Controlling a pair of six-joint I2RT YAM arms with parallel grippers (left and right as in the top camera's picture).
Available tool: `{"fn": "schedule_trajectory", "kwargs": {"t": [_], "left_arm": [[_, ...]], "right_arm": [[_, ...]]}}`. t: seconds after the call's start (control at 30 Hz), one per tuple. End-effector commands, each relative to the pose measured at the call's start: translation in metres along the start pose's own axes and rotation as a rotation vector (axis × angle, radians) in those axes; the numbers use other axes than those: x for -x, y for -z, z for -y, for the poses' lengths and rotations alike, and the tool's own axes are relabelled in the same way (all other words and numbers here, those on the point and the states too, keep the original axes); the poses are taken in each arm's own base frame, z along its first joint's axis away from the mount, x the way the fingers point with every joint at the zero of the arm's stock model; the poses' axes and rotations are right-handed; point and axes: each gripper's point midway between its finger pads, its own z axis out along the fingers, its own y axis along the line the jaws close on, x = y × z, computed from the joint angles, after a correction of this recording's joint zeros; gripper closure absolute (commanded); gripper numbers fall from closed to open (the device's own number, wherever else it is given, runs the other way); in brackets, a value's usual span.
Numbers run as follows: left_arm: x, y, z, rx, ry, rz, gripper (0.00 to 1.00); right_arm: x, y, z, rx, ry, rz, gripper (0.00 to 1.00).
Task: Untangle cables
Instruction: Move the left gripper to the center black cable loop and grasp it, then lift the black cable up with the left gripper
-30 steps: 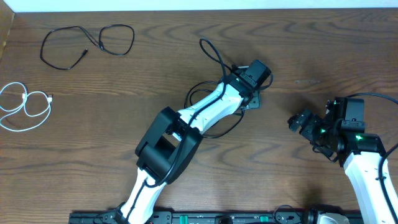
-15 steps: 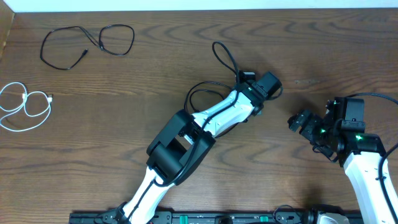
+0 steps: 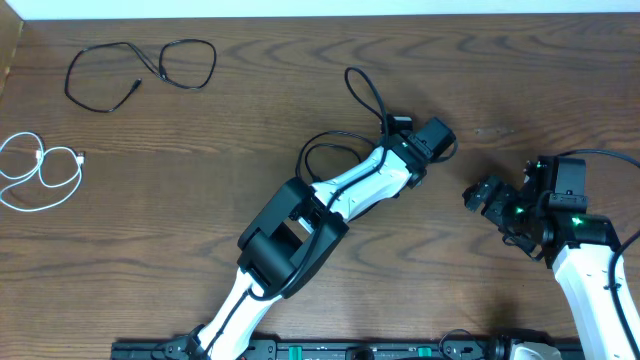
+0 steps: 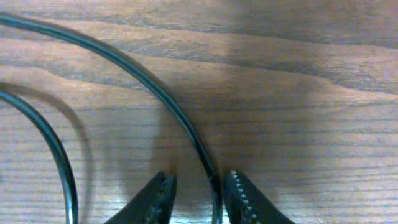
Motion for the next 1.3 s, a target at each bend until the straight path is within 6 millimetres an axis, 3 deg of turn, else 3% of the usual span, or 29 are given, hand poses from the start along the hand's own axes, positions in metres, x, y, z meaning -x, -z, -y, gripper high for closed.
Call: {"fn": "schedule_trajectory", "kwargs": {"t": [0.0, 0.17, 0.2, 0.5, 0.53, 0.6, 0.63, 0.83, 1.03, 1.1, 1.17, 1.27], "left_arm": [[-0.032, -0.037, -0.023, 0.054, -0.011, -0.130, 0.64], [-0.032, -0.041, -0.026, -0.006, 0.036, -0.197, 0.66], [-0.032, -0.041, -0.027, -0.005, 0.038, -0.201, 0.71], [-0.035, -0.041, -0.025, -0.004, 0.026, -0.205, 0.72], [-0.035, -0.041, -0.025, -0.003, 0.026, -0.205, 0.73], [-0.036, -0.042, -0.025, -0.002, 0.025, -0.206, 0.90], [-0.036, -0.042, -0.025, -0.002, 0.025, -0.206, 0.92], [-0.031, -0.039, -0.024, -0.019, -0.061, -0.196, 0.93], [0.026, 0.031, -0.022, -0.104, -0.029, -0.072, 0.93], [0.052, 0.070, -0.029, -0.147, 0.004, -0.002, 0.93], [0.067, 0.097, -0.037, -0.181, 0.031, 0.037, 0.92], [0.092, 0.156, -0.050, -0.302, 0.089, 0.103, 0.93]], "right_arm": [[0.006, 0.004, -0.003, 0.006, 0.013, 0.020, 0.01], [0.006, 0.004, -0.003, 0.006, 0.013, 0.020, 0.01], [0.006, 0.004, -0.003, 0.006, 0.013, 0.020, 0.01], [0.006, 0.004, -0.003, 0.006, 0.012, 0.020, 0.01], [0.006, 0.004, -0.003, 0.006, 0.013, 0.020, 0.01], [0.006, 0.004, -0.003, 0.006, 0.012, 0.020, 0.01], [0.006, 0.004, -0.003, 0.006, 0.013, 0.020, 0.01], [0.006, 0.004, -0.003, 0.006, 0.013, 0.020, 0.01], [0.006, 0.004, -0.003, 0.006, 0.012, 0.020, 0.01], [0.006, 0.004, -0.003, 0.006, 0.013, 0.020, 0.01], [0.006, 0.004, -0.003, 0.006, 0.013, 0.020, 0.01], [0.006, 0.004, -0.003, 0.006, 0.013, 0.020, 0.01]]}}
